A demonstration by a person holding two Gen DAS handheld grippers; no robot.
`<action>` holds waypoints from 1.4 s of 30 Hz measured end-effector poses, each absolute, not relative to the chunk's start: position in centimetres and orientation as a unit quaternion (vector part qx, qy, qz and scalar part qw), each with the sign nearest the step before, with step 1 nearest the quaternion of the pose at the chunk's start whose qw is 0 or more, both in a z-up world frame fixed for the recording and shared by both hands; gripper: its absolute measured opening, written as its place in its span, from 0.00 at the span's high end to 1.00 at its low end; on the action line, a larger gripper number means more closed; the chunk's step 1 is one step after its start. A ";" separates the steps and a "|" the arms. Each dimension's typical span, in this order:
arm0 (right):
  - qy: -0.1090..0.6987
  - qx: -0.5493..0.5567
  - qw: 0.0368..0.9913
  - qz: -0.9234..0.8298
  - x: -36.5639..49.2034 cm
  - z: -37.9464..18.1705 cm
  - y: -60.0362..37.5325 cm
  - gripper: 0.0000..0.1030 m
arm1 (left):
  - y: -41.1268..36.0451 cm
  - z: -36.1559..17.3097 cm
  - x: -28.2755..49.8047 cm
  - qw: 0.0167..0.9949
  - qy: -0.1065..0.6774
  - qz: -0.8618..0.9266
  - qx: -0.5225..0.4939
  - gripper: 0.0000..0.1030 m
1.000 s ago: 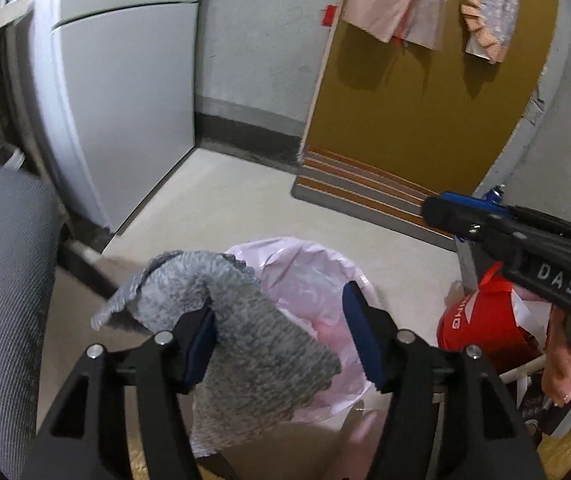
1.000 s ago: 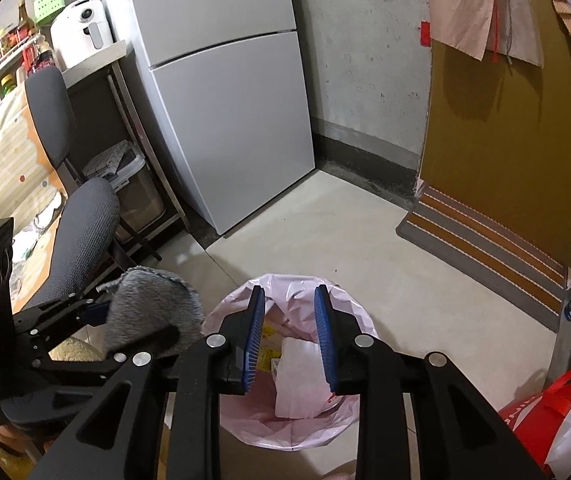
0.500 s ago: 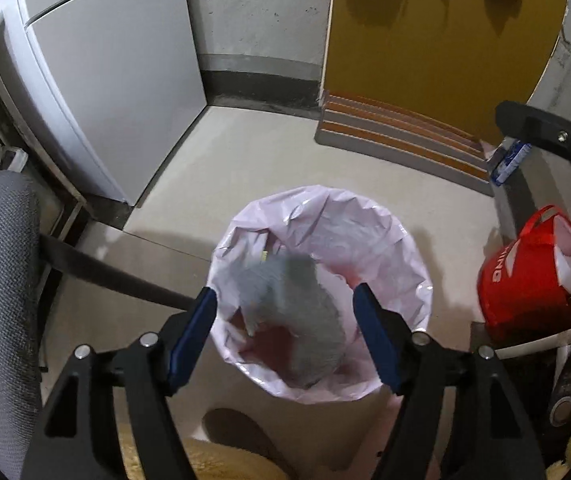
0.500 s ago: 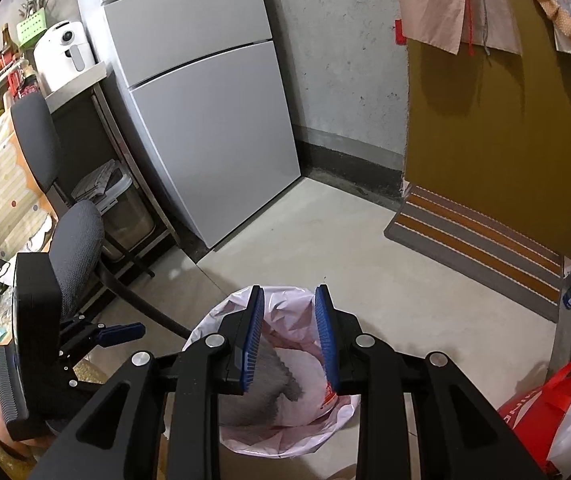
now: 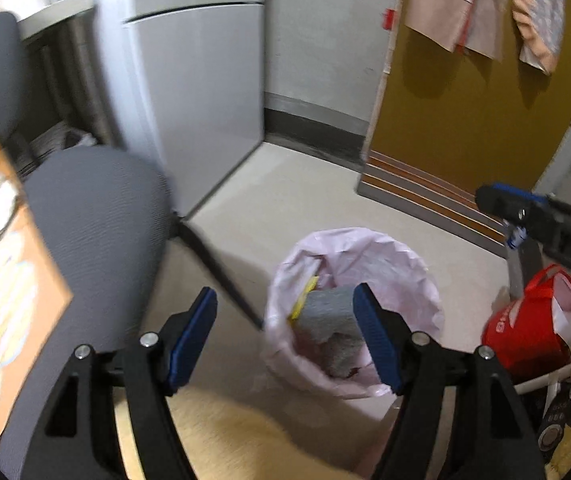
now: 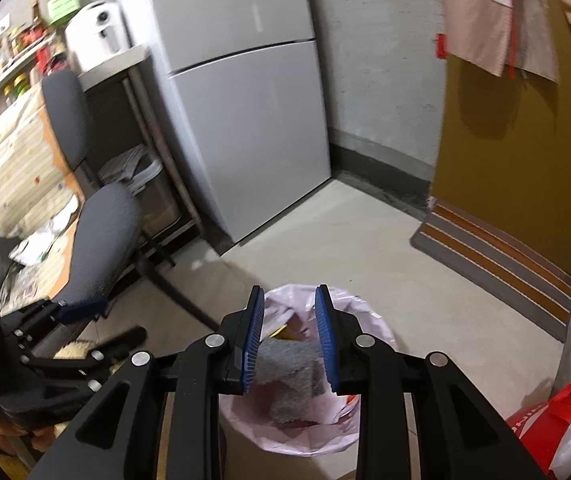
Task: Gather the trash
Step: 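Open the right tool to drop the tissue while the left tool drops the grey cloth, then return both tools to the chair above the remaining trash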
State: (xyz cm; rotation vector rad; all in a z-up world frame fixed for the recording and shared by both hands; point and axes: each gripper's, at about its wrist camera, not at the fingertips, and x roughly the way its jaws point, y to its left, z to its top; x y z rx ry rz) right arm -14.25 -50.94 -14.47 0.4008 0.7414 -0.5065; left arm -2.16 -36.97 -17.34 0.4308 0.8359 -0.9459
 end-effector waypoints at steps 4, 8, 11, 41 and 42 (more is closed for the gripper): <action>0.379 0.181 0.883 -0.208 -12.7 -14.6 -48.6 0.72 | -33.0 -16.1 -0.6 0.806 0.393 -0.406 0.175 0.33; 0.385 0.162 0.895 -0.157 -10.1 -13.4 -45.4 0.72 | -27.7 -14.4 1.2 0.832 0.395 -0.362 0.144 0.33; 0.383 0.145 0.905 -0.111 -7.6 -12.2 -42.8 0.69 | -23.8 -13.0 2.4 0.851 0.397 -0.319 0.128 0.33; 0.466 0.022 0.880 0.089 14.1 -16.2 -20.8 0.16 | 1.4 -11.7 9.4 0.912 0.405 -0.063 -0.010 0.33; 0.470 0.016 0.879 0.081 14.4 -16.6 -20.7 0.15 | 1.6 -11.8 9.5 0.912 0.405 -0.062 -0.013 0.33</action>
